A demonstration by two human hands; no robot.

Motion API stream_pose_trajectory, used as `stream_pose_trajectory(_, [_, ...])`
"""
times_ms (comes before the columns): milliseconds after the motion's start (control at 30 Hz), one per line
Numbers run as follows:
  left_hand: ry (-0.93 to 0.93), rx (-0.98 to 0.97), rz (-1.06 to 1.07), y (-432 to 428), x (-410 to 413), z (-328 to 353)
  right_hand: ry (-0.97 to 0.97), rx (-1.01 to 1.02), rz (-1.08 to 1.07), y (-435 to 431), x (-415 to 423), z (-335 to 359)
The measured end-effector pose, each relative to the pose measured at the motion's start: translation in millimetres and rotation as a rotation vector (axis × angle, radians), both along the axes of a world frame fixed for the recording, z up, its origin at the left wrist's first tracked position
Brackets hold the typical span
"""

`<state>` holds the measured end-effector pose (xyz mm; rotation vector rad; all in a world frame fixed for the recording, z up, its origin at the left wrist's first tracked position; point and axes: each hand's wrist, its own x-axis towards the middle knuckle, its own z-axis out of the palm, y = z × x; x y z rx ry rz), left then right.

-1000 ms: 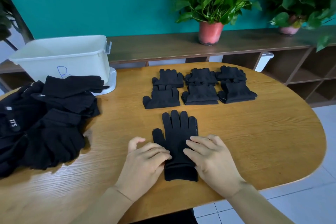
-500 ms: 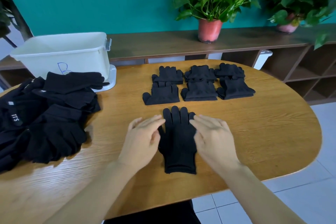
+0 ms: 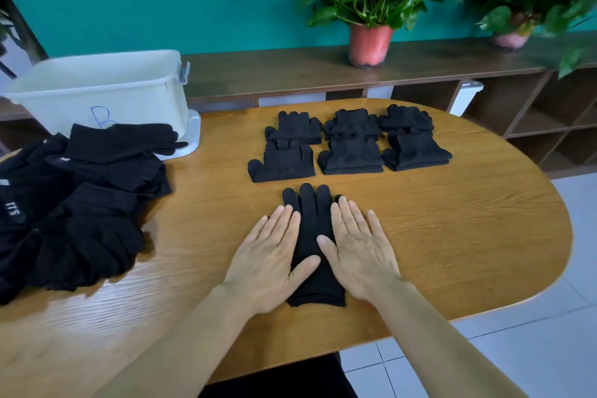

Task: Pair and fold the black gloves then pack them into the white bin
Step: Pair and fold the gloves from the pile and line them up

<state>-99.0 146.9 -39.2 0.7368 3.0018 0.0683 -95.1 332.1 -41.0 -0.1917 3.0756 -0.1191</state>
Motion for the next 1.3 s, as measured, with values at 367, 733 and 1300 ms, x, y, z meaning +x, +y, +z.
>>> stream_pose_trajectory(367, [0.0,0.268,0.051,-11,35,13,0.03,-0.126,-0.013,-12,43,27])
stream_pose_trajectory(733, [-0.047,-0.009,0.004,-18,53,13,-0.068,-0.002,0.075,9,59,17])
stream_pose_trajectory(1300, [0.16,0.136,-0.103,-3,54,37,0.065,-0.12,0.208,4,78,25])
